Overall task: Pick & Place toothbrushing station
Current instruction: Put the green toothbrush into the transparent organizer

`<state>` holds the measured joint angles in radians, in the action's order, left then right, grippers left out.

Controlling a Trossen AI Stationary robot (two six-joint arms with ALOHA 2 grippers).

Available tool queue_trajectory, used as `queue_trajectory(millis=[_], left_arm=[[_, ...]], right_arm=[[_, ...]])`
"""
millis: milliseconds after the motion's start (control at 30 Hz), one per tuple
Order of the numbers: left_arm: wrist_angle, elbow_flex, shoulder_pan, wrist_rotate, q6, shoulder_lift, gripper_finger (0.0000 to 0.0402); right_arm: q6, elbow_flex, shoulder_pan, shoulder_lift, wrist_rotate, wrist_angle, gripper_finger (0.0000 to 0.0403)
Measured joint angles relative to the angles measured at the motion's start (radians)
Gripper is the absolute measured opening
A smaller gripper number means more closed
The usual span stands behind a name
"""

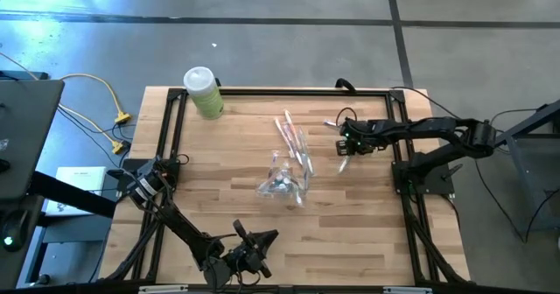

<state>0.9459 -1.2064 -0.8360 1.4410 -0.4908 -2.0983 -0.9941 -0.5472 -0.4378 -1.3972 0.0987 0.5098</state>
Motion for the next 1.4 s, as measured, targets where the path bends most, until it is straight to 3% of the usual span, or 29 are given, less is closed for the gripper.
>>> queue_trajectory(millis=[200,600,933,1167,1400], left_arm=[[0.000,0.000,0.001,0.000,0.001,0.000,0.0023],[0.000,0.000,0.001,-0.001,-0.005,0.000,0.0023],[0.000,0.000,0.001,-0.001,-0.001,0.000,0.0023],[0.000,0.000,0.001,0.003,0.018,0.000,0.0023],[0.000,0.000,0.001,0.043,0.022,0.000,0.0023]], right_arm=[[0.094,-0.002,-0.001,0.000,-0.046,0.002,0.0145],[0.318,0.000,0.000,0.005,-0.008,-0.003,0.0145],[0.354,0.000,0.000,0.005,-0.003,-0.011,0.0145],[0.593,0.000,0.000,0.004,-0.001,-0.032,0.0145],[0.629,0.000,-0.001,0.004,0.000,-0.050,0.0145]])
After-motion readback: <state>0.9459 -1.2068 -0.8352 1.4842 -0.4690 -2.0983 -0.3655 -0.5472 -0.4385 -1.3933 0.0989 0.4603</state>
